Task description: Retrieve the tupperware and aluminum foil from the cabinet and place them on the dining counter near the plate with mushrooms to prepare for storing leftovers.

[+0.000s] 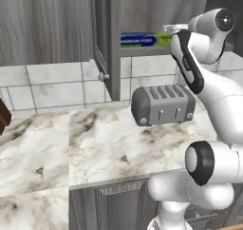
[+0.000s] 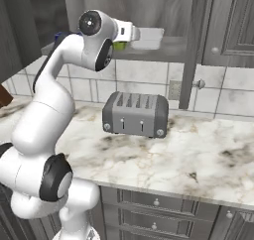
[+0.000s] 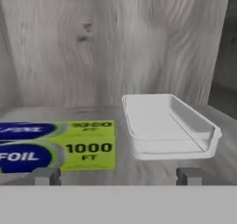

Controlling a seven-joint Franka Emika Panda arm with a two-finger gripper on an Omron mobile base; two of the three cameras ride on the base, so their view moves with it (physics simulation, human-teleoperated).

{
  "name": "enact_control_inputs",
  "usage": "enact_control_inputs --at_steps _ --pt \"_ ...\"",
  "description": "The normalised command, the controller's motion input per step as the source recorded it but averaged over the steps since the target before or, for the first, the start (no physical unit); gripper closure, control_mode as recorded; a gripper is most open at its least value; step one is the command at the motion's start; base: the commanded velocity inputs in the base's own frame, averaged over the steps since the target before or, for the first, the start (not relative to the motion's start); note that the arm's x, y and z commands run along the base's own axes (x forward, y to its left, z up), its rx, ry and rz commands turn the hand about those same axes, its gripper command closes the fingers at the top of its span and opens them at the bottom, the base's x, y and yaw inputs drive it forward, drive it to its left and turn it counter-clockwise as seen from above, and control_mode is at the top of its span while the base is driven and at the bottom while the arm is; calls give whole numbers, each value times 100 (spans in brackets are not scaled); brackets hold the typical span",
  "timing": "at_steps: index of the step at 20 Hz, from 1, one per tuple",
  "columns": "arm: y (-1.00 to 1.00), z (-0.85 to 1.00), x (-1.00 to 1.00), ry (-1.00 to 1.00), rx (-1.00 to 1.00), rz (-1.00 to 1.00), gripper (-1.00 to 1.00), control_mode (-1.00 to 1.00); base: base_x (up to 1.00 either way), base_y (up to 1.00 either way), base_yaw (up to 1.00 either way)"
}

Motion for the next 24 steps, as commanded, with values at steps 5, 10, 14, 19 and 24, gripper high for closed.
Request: enact_control_inputs --at_steps 5,10,14,19,24 --pt "-7 10 65 15 0 -2 -100 -100 0 0 0" --pt "0 0 60 9 0 0 -100 -100 0 0 0" --pt "0 -11 66 7 0 0 -100 -100 0 0 0" --pt "-7 -18 65 3 0 0 -100 -100 0 0 0" --pt "-19 -21 52 0 0 0 -100 -100 0 0 0"
